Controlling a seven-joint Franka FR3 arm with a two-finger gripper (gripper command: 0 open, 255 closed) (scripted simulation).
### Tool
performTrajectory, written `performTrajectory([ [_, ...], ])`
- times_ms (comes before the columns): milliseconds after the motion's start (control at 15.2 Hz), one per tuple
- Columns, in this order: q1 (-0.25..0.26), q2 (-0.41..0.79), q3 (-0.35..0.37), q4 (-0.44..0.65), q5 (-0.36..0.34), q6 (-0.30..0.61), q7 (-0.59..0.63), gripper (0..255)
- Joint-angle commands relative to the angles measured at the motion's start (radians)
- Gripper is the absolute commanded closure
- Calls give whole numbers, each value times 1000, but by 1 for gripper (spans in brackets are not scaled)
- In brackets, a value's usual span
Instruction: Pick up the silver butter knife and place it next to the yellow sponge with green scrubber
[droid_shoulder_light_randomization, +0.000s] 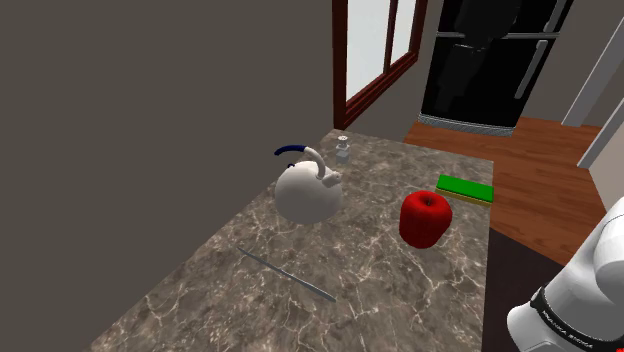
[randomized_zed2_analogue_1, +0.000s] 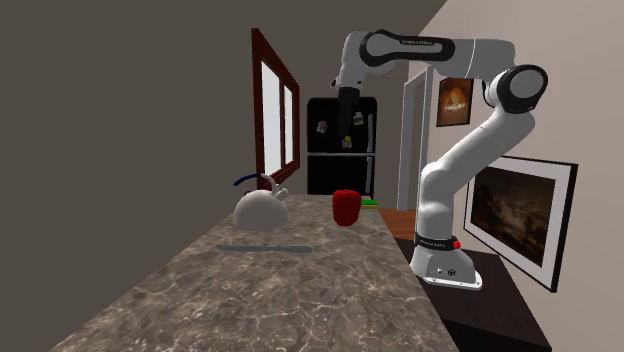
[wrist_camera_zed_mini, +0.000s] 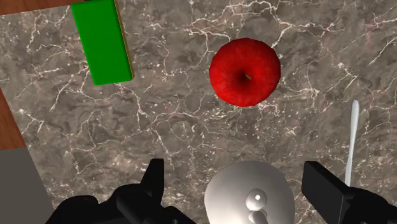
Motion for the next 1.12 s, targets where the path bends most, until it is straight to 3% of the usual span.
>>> performTrajectory([
  [0,0,0,0,0,0,0,0,0],
  [528,44,136,150,-40,62,145,109,0],
  [1056,74,337,301,-13,84,289,226,0],
])
